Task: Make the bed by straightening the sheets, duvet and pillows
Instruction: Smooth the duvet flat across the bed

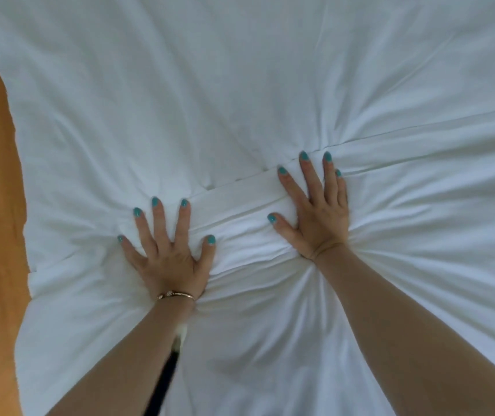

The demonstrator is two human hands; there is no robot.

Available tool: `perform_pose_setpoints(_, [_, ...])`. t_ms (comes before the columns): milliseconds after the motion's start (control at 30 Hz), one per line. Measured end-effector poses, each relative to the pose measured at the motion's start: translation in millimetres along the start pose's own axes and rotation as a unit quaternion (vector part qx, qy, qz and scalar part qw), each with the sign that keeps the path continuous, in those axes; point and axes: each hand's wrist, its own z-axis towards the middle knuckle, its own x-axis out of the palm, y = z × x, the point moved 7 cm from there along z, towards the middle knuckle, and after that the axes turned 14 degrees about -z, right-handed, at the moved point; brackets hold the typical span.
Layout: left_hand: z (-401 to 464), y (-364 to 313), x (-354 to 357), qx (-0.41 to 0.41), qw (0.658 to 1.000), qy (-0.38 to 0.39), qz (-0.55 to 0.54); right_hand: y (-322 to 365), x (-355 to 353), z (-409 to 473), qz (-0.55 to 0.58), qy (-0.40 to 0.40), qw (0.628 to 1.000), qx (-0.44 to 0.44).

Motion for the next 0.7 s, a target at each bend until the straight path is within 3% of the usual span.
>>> perform_pose_setpoints(200, [-15, -5, -24, 0.008, 0.999, 0.043, 0.007, -4, 3, -1, 0.012, 0.028, 0.999, 0.009])
perform_pose_setpoints(400, [-143, 40, -40, 0.054, 0.997, 0.049, 0.039, -1, -7, -2, 0.001, 0.081, 0.997, 0.008])
perform_pose_setpoints(700, [-121, 76, 7, 0.059, 0.997, 0.011, 0.052, 3, -19, -4, 0.011, 0.078, 0.997, 0.000])
